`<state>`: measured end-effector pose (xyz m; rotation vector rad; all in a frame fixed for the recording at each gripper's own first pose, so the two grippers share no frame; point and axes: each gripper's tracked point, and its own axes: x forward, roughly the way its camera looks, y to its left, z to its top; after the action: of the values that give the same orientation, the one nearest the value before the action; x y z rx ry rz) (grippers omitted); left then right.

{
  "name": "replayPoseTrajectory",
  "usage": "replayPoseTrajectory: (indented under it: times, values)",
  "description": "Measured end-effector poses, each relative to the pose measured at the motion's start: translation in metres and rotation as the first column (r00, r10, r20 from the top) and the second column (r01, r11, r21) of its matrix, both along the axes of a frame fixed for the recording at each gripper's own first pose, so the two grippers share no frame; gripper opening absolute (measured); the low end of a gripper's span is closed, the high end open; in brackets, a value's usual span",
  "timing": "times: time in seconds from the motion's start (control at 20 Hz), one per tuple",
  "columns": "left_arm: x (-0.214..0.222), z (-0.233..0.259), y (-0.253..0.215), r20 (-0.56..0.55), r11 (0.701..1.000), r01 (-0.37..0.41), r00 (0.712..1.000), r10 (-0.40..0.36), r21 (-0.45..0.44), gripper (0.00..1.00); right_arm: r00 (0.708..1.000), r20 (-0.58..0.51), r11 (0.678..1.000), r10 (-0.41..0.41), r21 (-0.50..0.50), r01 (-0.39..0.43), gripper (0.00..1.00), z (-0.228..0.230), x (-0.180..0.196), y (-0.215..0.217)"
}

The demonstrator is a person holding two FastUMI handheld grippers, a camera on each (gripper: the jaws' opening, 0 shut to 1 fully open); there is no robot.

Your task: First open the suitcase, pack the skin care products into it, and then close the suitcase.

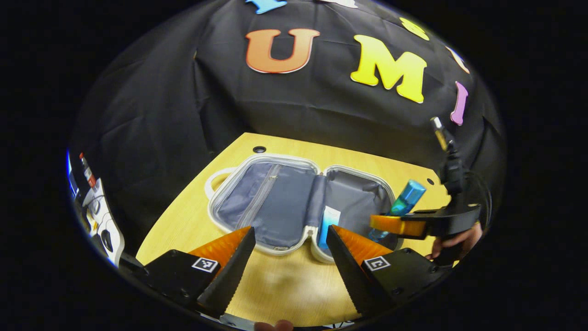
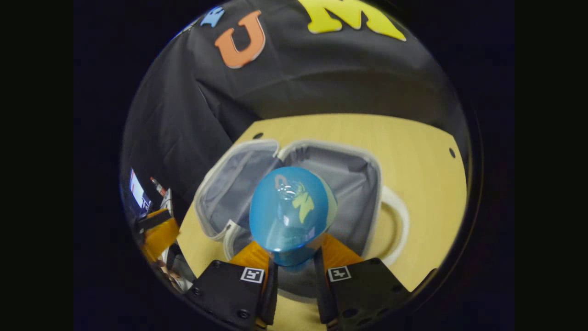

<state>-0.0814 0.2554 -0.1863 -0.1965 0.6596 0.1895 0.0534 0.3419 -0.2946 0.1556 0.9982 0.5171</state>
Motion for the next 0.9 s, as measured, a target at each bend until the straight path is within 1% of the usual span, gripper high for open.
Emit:
replayPoseTrajectory:
  times: [0.1,0.15,0.3,0.35,0.4,0.45,0.55,0.7,0.75,0.9]
  values:
    - [-0.011,-0.004,0.018,-0.006,1.000,-0.026,1.000,0.026,-0.005,0.99,0.996,-0.078,0.999,-0.040,-0.012,0.039,0.34,-0.020,-0.003,0.008]
    - [-0.015,-0.007,0.025,-0.008,0.999,-0.038,0.999,0.038,-0.008,0.99,0.994,-0.099,0.998,-0.052,-0.027,0.050,0.34,-0.027,-0.002,0.009]
    - [-0.023,-0.012,0.037,-0.010,0.997,-0.071,0.997,0.071,-0.031,0.99,0.988,-0.139,0.996,-0.064,-0.070,0.054,0.34,-0.038,-0.004,0.006]
    - [-0.024,-0.014,0.040,-0.009,0.996,-0.081,0.997,0.080,-0.043,0.99,0.988,-0.128,0.995,-0.082,-0.070,0.073,0.34,-0.039,0.001,0.008]
    - [-0.024,-0.014,0.040,-0.008,0.995,-0.087,0.996,0.086,-0.056,0.99,0.988,-0.128,0.994,-0.088,-0.078,0.078,0.31,-0.040,0.005,0.009]
    - [-0.024,-0.014,0.040,-0.007,0.994,-0.091,0.996,0.091,-0.068,0.99,0.986,-0.136,0.993,-0.097,-0.083,0.086,0.34,-0.042,0.008,0.010]
    - [-0.024,-0.016,0.040,-0.007,0.993,-0.085,0.996,0.085,-0.081,0.99,0.978,-0.146,0.986,-0.148,-0.094,0.135,0.36,-0.046,0.015,0.007]
    - [-0.024,-0.020,0.037,-0.022,0.994,-0.065,0.998,0.064,-0.092,0.99,0.958,-0.184,0.974,-0.219,-0.096,0.204,0.36,-0.052,0.020,0.003]
    - [-0.023,-0.020,0.037,-0.022,0.993,-0.062,0.998,0.060,-0.097,0.99,0.954,-0.191,0.972,-0.232,-0.090,0.218,0.36,-0.051,0.020,0.003]
    - [-0.018,-0.021,0.035,-0.019,0.991,-0.058,0.998,0.056,-0.121,0.99,0.953,-0.190,0.969,-0.236,-0.114,0.217,0.37,-0.053,0.020,0.003]
